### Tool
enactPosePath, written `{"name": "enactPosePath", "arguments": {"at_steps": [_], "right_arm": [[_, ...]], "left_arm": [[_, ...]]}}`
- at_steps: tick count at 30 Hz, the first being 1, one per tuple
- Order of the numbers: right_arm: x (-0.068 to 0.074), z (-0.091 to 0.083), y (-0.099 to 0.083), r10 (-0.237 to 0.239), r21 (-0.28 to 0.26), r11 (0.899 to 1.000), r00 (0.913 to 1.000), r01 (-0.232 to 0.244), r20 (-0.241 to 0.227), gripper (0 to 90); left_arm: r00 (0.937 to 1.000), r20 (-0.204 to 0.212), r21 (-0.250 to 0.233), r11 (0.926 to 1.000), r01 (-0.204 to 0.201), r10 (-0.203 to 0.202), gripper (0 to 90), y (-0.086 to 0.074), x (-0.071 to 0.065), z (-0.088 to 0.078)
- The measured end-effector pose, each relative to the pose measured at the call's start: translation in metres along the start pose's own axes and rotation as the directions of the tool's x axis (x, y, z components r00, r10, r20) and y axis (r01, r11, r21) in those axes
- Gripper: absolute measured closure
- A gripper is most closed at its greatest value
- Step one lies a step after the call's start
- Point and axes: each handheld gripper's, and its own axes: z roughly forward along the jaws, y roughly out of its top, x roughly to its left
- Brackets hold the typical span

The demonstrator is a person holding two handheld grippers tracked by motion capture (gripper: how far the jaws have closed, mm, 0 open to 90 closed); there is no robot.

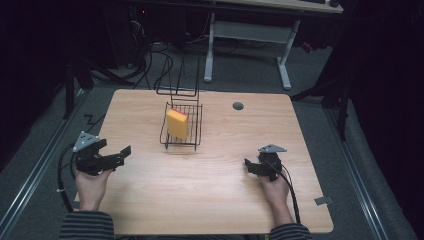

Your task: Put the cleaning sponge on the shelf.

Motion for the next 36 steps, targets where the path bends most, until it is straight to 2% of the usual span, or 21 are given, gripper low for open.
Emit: {"name": "enactPosePath", "arguments": {"at_steps": [11, 23, 27, 36], "right_arm": [[0.0, 0.0, 0.0, 0.0, 0.0, 1.0, 1.0, 0.0, 0.0, 29.7], [0.0, 0.0, 0.0, 0.0, 0.0, 1.0, 1.0, 0.0, 0.0, 29.7], [0.0, 0.0, 0.0, 0.003, 0.001, 1.0, 1.0, -0.003, 0.001, 29.6], [0.001, -0.001, 0.0, 0.011, 0.003, 1.0, 0.9999, -0.011, 0.009, 29.1]], "left_arm": [[0.9977, -0.042, 0.023, 0.9982, 0.055, -0.054, 7.6, -0.02, 0.018, 0.005], [0.994, -0.076, 0.111, 0.9901, 0.086, -0.078, 8.7, -0.042, 0.028, 0.033], [0.993, -0.087, 0.134, 0.9867, 0.092, -0.08, 9.1, -0.048, 0.029, 0.042], [0.9919, -0.117, 0.171, 0.9827, 0.07, -0.051, 9.5, -0.055, 0.028, 0.056]]}}
